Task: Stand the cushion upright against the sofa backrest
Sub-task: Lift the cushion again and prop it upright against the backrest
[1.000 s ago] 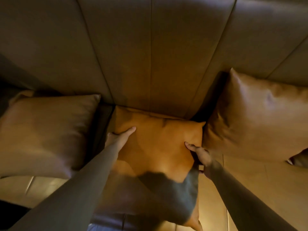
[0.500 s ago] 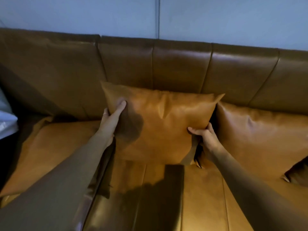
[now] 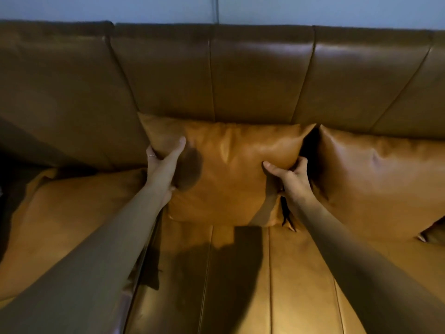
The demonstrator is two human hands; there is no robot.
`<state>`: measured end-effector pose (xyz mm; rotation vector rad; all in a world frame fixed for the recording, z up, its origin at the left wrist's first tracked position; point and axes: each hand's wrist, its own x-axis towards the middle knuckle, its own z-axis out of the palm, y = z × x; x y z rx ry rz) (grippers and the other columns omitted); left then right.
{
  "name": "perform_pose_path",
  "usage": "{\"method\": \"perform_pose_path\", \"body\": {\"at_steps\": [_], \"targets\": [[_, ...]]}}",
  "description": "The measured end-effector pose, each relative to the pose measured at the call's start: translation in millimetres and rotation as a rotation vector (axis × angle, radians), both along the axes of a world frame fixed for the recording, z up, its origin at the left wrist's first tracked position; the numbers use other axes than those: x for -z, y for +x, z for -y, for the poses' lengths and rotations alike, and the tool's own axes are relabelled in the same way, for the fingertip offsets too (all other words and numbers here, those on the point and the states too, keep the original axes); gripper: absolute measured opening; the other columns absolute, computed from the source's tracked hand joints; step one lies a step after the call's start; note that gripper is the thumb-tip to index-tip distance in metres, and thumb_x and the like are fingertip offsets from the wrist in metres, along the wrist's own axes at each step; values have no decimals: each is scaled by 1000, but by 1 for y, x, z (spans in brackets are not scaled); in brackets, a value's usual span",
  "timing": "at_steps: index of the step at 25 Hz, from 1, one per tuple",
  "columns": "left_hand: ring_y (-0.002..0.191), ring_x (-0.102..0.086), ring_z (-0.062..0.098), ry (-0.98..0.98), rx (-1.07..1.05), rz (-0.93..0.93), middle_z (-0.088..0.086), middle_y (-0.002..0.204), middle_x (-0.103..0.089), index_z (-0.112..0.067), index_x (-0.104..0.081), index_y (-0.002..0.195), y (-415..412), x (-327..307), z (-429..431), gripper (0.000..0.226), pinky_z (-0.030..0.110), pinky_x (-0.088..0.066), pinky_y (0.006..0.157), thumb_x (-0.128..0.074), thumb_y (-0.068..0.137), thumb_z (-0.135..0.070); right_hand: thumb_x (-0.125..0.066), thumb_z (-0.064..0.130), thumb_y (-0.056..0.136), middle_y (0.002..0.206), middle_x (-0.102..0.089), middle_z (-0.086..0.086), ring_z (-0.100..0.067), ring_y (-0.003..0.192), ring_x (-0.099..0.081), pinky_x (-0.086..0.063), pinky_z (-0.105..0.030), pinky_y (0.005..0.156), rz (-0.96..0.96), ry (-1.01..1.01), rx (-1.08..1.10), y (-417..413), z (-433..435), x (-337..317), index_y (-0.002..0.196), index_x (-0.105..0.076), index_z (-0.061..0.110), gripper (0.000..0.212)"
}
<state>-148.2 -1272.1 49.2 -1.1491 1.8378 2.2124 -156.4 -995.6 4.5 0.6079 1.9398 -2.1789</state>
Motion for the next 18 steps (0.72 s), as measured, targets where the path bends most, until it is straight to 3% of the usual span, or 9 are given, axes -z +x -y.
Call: {"method": "perform_pose_path", "body": {"at_steps": [4, 10, 15, 18], "targets": [[137, -44, 34, -18, 20, 10, 1, 152, -43, -46, -24, 153, -3, 8, 3, 100, 68, -38, 107, -85, 74, -47, -88, 34, 73, 139, -45, 4, -20, 116, -49, -43, -41, 94, 18, 37, 38, -2, 1, 6, 150, -22, 27, 101], [146, -30, 39, -163, 174, 79, 5, 164, -25, -41, -1, 159, -12, 10, 8, 114, 67, -34, 111, -80, 78, -52, -84, 51, 72, 155, -37, -6, -32, 138, -42, -39, -52, 113, 41, 267, 27, -6, 6, 0, 154, -16, 25, 109], [146, -34, 39, -543, 338, 95, 11, 165, -28, -24, -2, 162, 12, 5, 11, 110, 52, -31, 117, -70, 84, -59, -71, 52, 86, 150, -44, -15, -38, 134, -47, -44, -51, 109, 50, 635, -21, 12, 15, -27, 151, -29, 11, 88], [145, -36, 36, -775, 432, 75, 10, 162, -35, -21, -21, 160, 36, -11, 6, 90, 53, -34, 116, -62, 90, -59, -65, 42, 93, 144, -48, -14, -35, 127, -53, -47, -44, 105, -92, 815, -55, 32, 24, -55, 147, -37, 13, 67]]}}
